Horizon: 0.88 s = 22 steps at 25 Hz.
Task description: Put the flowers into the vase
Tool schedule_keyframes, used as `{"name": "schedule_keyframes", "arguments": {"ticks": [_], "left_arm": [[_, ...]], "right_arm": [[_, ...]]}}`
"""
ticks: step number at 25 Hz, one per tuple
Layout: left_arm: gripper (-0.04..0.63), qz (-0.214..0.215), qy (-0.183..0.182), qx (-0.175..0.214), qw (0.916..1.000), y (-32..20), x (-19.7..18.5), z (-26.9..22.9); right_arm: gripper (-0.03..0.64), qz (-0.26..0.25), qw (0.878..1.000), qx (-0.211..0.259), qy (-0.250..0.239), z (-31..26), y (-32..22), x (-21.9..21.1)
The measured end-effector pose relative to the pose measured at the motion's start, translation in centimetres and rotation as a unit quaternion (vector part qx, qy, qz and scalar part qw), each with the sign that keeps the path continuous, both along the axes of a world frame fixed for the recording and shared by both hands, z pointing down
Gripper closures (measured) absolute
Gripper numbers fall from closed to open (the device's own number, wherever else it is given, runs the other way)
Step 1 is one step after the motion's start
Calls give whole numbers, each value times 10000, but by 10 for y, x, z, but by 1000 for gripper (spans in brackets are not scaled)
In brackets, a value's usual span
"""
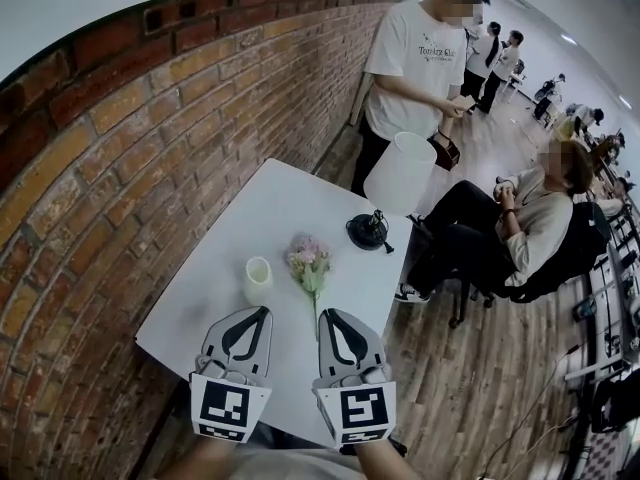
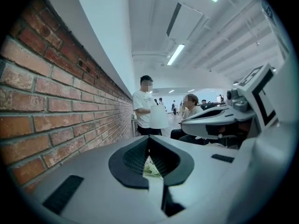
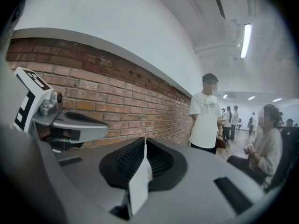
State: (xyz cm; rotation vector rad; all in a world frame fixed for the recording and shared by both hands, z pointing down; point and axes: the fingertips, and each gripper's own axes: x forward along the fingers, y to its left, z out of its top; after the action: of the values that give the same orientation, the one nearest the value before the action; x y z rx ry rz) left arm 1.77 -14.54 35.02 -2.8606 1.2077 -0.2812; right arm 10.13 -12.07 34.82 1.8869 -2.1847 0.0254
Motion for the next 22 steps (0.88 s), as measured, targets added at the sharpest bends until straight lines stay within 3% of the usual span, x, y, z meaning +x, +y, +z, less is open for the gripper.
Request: {"name": "schedule_keyframes", "arguments": {"ticks": [22], "left_arm": [[588, 56, -246, -321, 9992, -19, 21, 61]], "right_arm": [[598, -194, 9972, -727, 35, 97, -66, 23]]}}
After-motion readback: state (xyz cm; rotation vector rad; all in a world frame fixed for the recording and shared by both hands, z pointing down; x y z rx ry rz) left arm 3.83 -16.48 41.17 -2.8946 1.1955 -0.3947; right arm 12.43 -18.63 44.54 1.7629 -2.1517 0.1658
